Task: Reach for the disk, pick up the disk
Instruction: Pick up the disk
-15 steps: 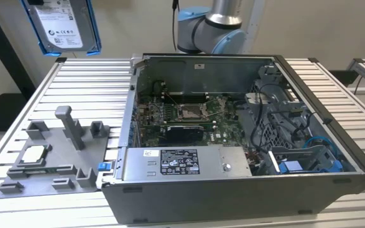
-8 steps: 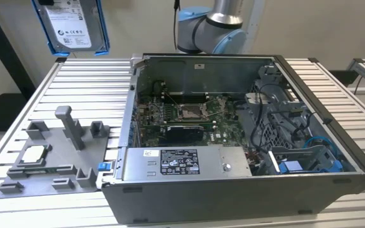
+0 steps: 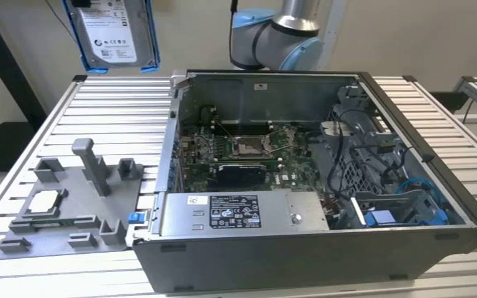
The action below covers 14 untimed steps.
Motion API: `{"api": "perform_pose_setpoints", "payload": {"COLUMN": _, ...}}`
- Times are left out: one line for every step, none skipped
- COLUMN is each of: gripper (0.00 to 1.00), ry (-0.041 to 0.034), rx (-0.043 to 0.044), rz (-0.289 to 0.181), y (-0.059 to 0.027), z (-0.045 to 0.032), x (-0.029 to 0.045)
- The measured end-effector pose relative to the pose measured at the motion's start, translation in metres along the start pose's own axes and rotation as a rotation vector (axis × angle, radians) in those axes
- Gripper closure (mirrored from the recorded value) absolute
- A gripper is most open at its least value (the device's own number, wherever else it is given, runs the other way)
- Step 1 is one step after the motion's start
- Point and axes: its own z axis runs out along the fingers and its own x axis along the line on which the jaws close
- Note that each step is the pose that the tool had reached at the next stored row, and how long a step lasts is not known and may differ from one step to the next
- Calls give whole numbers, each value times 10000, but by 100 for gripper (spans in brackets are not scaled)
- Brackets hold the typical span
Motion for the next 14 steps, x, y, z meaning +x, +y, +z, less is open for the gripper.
{"api": "perform_pose_setpoints", "payload": {"gripper": 100, "ry": 0, "rx": 0, "rz": 0, "y": -32, "z": 0, "x": 1}}
{"api": "perform_pose_setpoints", "payload": {"gripper": 100, "ry": 0, "rx": 0, "rz": 0, "y": -66, "z": 0, "x": 2}}
{"api": "perform_pose_setpoints", "payload": {"gripper": 100, "ry": 0, "rx": 0, "rz": 0, "y": -104, "z": -1, "x": 3}}
{"api": "perform_pose_setpoints", "payload": {"gripper": 100, "ry": 0, "rx": -1, "rz": -1, "y": -138, "z": -1, "x": 5}}
{"api": "perform_pose_setpoints", "payload": {"gripper": 100, "ry": -1, "rx": 1, "rz": -1, "y": -173, "z": -1, "x": 6}}
{"api": "perform_pose_setpoints", "payload": {"gripper": 100, "ry": 0, "rx": 0, "rz": -1, "y": -212, "z": -2, "x": 7}}
{"api": "perform_pose_setpoints", "payload": {"gripper": 100, "ry": 0, "rx": 0, "rz": 0, "y": -247, "z": -2, "x": 8}}
{"api": "perform_pose_setpoints", "payload": {"gripper": 100, "ry": 0, "rx": 0, "rz": 0, "y": -282, "z": -3, "x": 9}}
{"api": "perform_pose_setpoints", "payload": {"gripper": 100, "ry": 0, "rx": 0, "rz": 0, "y": -318, "z": -3, "x": 11}}
{"api": "perform_pose_setpoints", "payload": {"gripper": 100, "ry": 0, "rx": 0, "rz": 0, "y": -353, "z": -3, "x": 12}}
{"api": "perform_pose_setpoints", "payload": {"gripper": 100, "ry": -1, "rx": 0, "rz": -1, "y": -385, "z": -3, "x": 13}}
{"api": "perform_pose_setpoints", "payload": {"gripper": 100, "ry": 0, "rx": 0, "rz": -1, "y": -418, "z": -4, "x": 14}}
{"api": "perform_pose_setpoints", "payload": {"gripper": 100, "ry": -1, "rx": 1, "rz": 0, "y": -451, "z": -4, "x": 15}}
{"api": "perform_pose_setpoints", "payload": {"gripper": 100, "ry": -1, "rx": 0, "rz": 0, "y": -482, "z": -4, "x": 16}}
